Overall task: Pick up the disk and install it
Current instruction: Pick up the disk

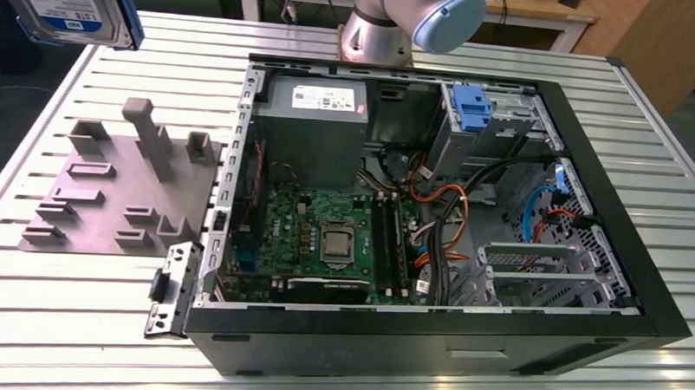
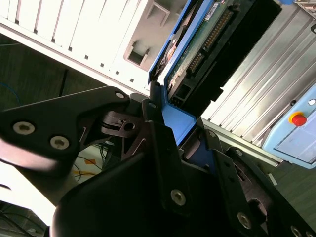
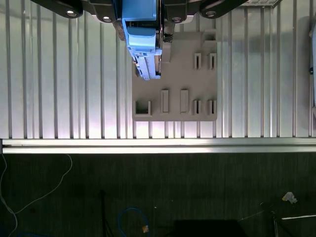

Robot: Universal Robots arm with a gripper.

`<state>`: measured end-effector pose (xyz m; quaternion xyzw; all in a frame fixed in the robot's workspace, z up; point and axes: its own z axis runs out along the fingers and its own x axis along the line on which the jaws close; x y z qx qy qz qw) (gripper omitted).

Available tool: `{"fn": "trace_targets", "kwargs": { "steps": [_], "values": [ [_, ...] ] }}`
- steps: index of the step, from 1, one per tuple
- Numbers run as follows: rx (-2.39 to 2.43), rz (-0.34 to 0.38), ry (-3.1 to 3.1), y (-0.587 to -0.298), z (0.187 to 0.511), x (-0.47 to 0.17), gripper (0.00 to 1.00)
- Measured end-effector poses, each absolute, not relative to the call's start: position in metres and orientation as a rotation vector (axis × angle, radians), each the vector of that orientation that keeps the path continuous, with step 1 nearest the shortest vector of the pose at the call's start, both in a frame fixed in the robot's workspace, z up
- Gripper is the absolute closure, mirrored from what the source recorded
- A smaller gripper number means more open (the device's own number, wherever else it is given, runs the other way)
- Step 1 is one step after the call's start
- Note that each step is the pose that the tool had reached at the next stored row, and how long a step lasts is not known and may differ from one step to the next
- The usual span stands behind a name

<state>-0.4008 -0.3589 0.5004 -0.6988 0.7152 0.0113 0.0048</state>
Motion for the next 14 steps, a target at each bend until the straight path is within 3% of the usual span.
{"fn": "trace_targets", "kwargs": {
  "steps": [14],
  "values": [
    [-2.189, 0.035, 2.240, -0.3588, 0.5004, -0.3944, 0.64]
  ]
}}
